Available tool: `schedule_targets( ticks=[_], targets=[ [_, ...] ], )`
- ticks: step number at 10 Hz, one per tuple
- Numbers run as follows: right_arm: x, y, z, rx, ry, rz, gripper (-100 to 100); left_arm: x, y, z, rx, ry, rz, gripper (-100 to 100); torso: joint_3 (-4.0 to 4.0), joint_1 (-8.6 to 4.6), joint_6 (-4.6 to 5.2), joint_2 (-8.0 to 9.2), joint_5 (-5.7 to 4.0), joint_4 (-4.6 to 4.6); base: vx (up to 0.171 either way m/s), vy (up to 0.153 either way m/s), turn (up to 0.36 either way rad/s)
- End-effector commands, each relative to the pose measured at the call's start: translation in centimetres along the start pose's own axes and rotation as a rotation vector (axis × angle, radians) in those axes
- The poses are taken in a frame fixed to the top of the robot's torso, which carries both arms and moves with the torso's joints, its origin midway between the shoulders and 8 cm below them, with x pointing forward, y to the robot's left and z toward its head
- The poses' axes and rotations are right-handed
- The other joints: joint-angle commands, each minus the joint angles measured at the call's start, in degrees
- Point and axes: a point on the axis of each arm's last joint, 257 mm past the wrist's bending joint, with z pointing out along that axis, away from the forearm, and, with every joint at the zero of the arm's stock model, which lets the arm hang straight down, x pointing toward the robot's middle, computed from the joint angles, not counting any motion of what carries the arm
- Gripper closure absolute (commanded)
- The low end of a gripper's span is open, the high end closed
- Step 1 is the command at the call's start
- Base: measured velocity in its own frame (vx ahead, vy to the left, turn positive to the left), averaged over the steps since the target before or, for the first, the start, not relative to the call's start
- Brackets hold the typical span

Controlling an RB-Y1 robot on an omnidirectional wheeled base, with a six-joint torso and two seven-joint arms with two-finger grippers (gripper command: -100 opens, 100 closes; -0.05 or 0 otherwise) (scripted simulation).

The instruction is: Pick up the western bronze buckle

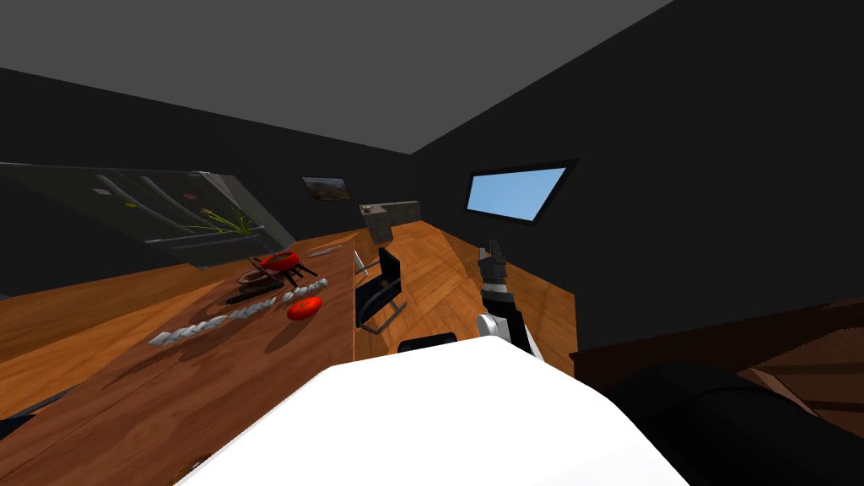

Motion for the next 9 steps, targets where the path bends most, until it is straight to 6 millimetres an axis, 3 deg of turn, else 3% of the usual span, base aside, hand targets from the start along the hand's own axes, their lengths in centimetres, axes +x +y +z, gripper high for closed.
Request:
schedule_targets(
  ticks=[1,4,5,6,8,9],
  targets=[
    [0.0,0.0,0.0,0.0,0.0,0.0,0,0.0,0.0,0.0,0.0,0.0,0.0,100,0.0,0.0,0.0,0.0,0.0,0.0,0.0,0.0,0.0],
    [0.0,0.0,0.0,0.0,0.0,0.0,0,0.0,0.2,-0.1,-0.004,0.001,0.004,100,0.05,0.0,-0.02,0.02,0.03,0.07,0.0,0.0,0.0],
    [0.0,0.0,0.0,0.0,0.0,0.0,0,0.0,0.2,-0.1,-0.004,0.001,0.005,0,0.04,0.0,-0.03,0.02,0.03,0.06,0.0,0.0,0.0],
    [0.0,0.0,0.0,0.0,0.0,0.0,0,-1.0,0.1,-0.8,0.006,0.003,0.016,100,0.04,0.0,-0.03,0.02,0.03,0.06,0.015,-0.038,0.136],
    [0.0,0.0,0.0,0.0,0.0,0.0,0,-1.2,0.2,-0.8,0.005,0.001,0.021,100,-0.01,-0.33,-0.12,-0.05,-0.04,0.01,0.026,-0.063,0.112],
    [0.0,0.0,0.0,0.0,0.0,0.0,0,-1.2,0.2,-0.8,0.007,0.003,0.021,0,-0.02,-0.24,-0.05,-0.05,-0.03,0.02,0.001,-0.008,-0.003]
  ],
)
